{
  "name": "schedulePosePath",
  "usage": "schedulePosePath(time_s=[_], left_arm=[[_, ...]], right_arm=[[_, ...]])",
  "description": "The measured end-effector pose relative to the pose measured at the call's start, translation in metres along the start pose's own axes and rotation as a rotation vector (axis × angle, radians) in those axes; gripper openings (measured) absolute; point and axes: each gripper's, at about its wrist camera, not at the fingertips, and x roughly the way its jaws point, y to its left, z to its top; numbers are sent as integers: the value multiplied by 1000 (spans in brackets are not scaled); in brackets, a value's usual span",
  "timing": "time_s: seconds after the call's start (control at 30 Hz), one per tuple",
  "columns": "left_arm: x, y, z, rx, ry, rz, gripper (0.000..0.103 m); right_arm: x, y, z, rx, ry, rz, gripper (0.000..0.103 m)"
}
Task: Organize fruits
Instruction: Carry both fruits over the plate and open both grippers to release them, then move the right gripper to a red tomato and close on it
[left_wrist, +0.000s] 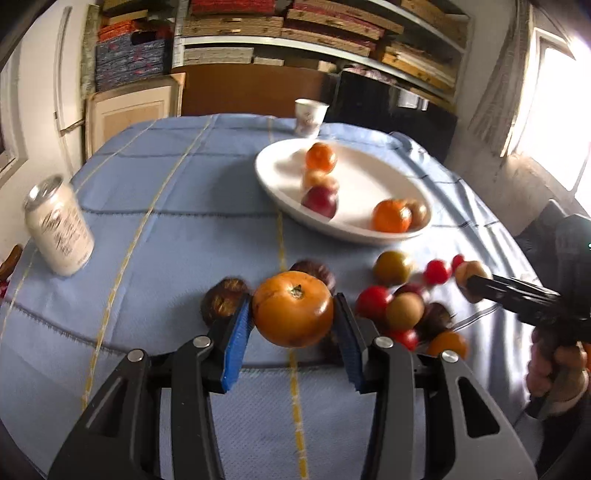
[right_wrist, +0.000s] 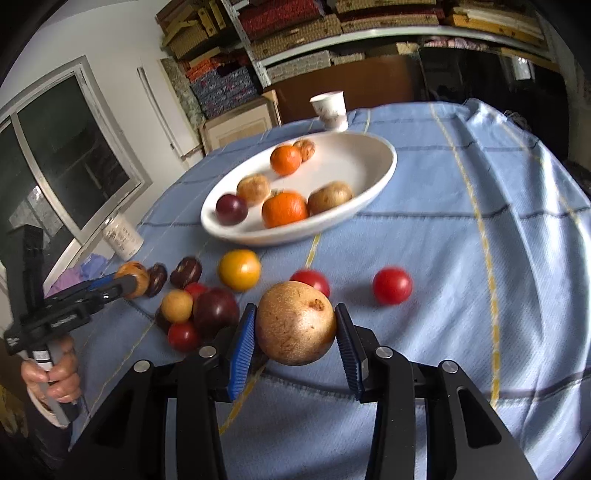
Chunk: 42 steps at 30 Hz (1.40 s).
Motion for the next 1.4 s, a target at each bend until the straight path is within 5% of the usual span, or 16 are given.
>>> schedulePosePath(time_s=[0.3, 0.57, 0.63, 0.8, 0.97, 1.1, 1.23, 1.4], left_arm=[[42, -35, 82, 16, 15, -120, 43], [100, -66, 106, 81, 61, -58, 44], [107, -66, 105, 78, 70, -45, 45], [74, -51, 99, 57, -32, 7, 95], [27, -24, 72, 1, -118, 69, 98], [19, 6, 36, -101, -78, 152, 98], [21, 27, 16, -199, 1, 82, 98], [16, 26, 8, -191, -6, 80, 98]], right_arm=[[34, 7, 66, -8, -106, -1, 43], [76, -2, 87, 11, -59, -39, 44], [78, -5, 87, 21, -50, -38, 44], [39, -13, 85, 61, -127, 29, 62], [10, -23, 71, 59, -171, -16, 64], [11, -30, 47, 12, -118, -116, 65], [10, -26, 32, -18, -77, -136, 67], [6, -16, 19, -68, -62, -153, 70]])
